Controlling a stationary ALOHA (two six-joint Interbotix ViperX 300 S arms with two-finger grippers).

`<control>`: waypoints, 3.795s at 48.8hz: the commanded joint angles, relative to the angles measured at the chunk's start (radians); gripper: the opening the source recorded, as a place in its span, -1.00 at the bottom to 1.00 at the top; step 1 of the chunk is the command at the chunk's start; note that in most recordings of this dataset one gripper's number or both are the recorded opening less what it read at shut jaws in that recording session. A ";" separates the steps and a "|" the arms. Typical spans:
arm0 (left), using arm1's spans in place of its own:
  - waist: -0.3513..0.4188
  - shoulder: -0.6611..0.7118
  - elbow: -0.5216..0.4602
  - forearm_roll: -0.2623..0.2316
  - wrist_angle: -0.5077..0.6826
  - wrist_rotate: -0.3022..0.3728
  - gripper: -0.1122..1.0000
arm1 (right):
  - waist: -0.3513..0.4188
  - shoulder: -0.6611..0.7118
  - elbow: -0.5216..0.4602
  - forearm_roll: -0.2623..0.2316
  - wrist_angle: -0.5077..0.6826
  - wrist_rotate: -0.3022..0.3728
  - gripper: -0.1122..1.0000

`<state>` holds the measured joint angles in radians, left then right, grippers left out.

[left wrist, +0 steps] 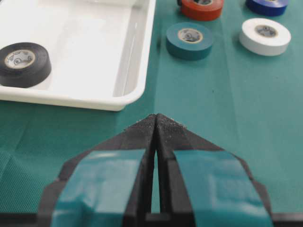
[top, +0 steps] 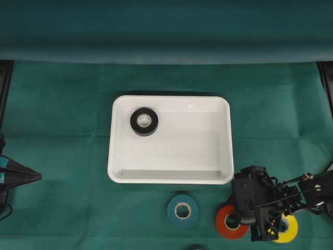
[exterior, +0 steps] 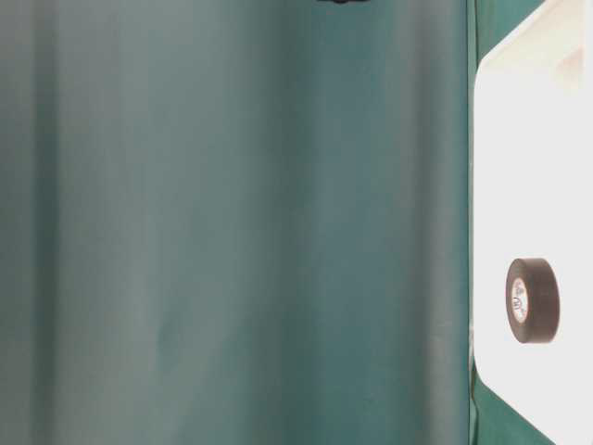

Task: Put the tape into the white case with the right arm.
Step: 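Lower the right gripper onto the red tape roll and grasp it, then carry the red tape roll into the tray's right side and release, then withdraw the right gripper to the right edge of the table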

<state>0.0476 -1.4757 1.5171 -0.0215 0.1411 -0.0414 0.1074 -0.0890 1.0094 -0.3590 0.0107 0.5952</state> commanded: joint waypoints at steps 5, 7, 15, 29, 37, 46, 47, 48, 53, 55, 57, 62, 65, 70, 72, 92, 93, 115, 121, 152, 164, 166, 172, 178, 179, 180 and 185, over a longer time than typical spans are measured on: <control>0.002 0.011 -0.012 -0.002 -0.012 0.000 -0.80 | 0.021 -0.061 -0.037 0.002 0.061 0.002 -0.79; 0.002 0.011 -0.012 -0.002 -0.012 0.000 -0.80 | 0.026 -0.077 -0.043 0.002 0.089 0.002 -0.79; 0.002 0.009 -0.012 -0.002 -0.012 0.000 -0.80 | 0.046 -0.138 -0.069 0.002 0.184 0.003 -0.79; 0.002 0.009 -0.012 -0.002 -0.012 0.000 -0.80 | 0.054 -0.196 -0.075 0.002 0.241 0.003 -0.79; 0.002 0.011 -0.012 -0.002 -0.012 0.000 -0.80 | 0.054 -0.195 -0.075 0.002 0.238 0.003 -0.79; 0.002 0.011 -0.012 -0.002 -0.012 0.000 -0.80 | 0.051 -0.195 -0.086 -0.002 0.239 0.002 -0.79; 0.002 0.009 -0.012 -0.002 -0.012 0.000 -0.80 | 0.044 -0.193 -0.091 -0.003 0.241 0.002 -0.79; 0.002 0.009 -0.012 -0.002 -0.012 0.002 -0.80 | 0.040 -0.195 -0.094 -0.005 0.241 0.002 -0.79; 0.002 0.011 -0.012 -0.002 -0.012 0.002 -0.80 | 0.002 -0.195 -0.112 -0.008 0.241 -0.005 -0.79; 0.002 0.011 -0.012 -0.002 -0.012 0.000 -0.80 | -0.018 -0.195 -0.123 -0.009 0.241 -0.008 -0.79; 0.002 0.011 -0.012 -0.002 -0.012 0.000 -0.80 | -0.038 -0.193 -0.132 -0.012 0.241 -0.011 -0.79; 0.002 0.009 -0.012 -0.002 -0.012 0.000 -0.80 | -0.104 -0.193 -0.147 -0.041 0.242 -0.014 -0.79; 0.002 0.009 -0.012 -0.002 -0.012 0.000 -0.80 | -0.147 -0.192 -0.149 -0.067 0.242 -0.014 -0.79; 0.002 0.011 -0.012 -0.002 -0.012 0.000 -0.80 | -0.218 -0.189 -0.149 -0.115 0.227 -0.014 -0.79; 0.002 0.011 -0.012 -0.002 -0.012 0.000 -0.80 | -0.250 -0.186 -0.152 -0.135 0.215 -0.014 -0.79; 0.002 0.009 -0.012 -0.002 -0.012 0.000 -0.80 | -0.471 -0.095 -0.184 -0.235 0.060 -0.014 -0.79; 0.002 0.009 -0.012 -0.002 -0.012 0.000 -0.80 | -0.479 -0.089 -0.187 -0.238 0.055 -0.014 -0.79; 0.002 0.009 -0.012 -0.002 -0.012 0.000 -0.80 | -0.541 0.005 -0.239 -0.264 0.048 -0.015 -0.79; 0.002 0.011 -0.012 -0.002 -0.012 0.000 -0.80 | -0.552 0.005 -0.238 -0.264 0.046 -0.015 -0.79; 0.002 0.011 -0.012 -0.002 -0.012 0.000 -0.80 | -0.572 0.005 -0.219 -0.264 0.054 -0.015 0.52; 0.002 0.011 -0.012 -0.002 -0.012 0.000 -0.80 | -0.572 -0.051 -0.155 -0.264 0.055 -0.014 0.52; 0.002 0.011 -0.012 -0.002 -0.012 0.000 -0.80 | -0.574 -0.074 -0.135 -0.262 0.054 -0.012 0.52; 0.002 0.011 -0.012 -0.002 -0.012 0.000 -0.80 | -0.572 -0.172 -0.060 -0.264 0.055 -0.008 0.52; 0.002 0.011 -0.012 -0.002 -0.012 0.000 -0.80 | -0.572 -0.288 0.026 -0.264 0.051 -0.006 0.52; 0.002 0.011 -0.012 -0.002 -0.012 0.000 -0.80 | -0.572 -0.307 0.040 -0.264 0.049 -0.005 0.52; 0.002 0.009 -0.012 -0.002 -0.012 0.000 -0.80 | -0.574 -0.328 0.055 -0.264 0.049 -0.005 0.52; 0.002 0.009 -0.012 -0.002 -0.012 0.000 -0.80 | -0.572 -0.445 0.129 -0.262 0.049 -0.002 0.50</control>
<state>0.0491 -1.4757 1.5171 -0.0215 0.1411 -0.0414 -0.4633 -0.4525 1.1029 -0.6197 0.0660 0.5921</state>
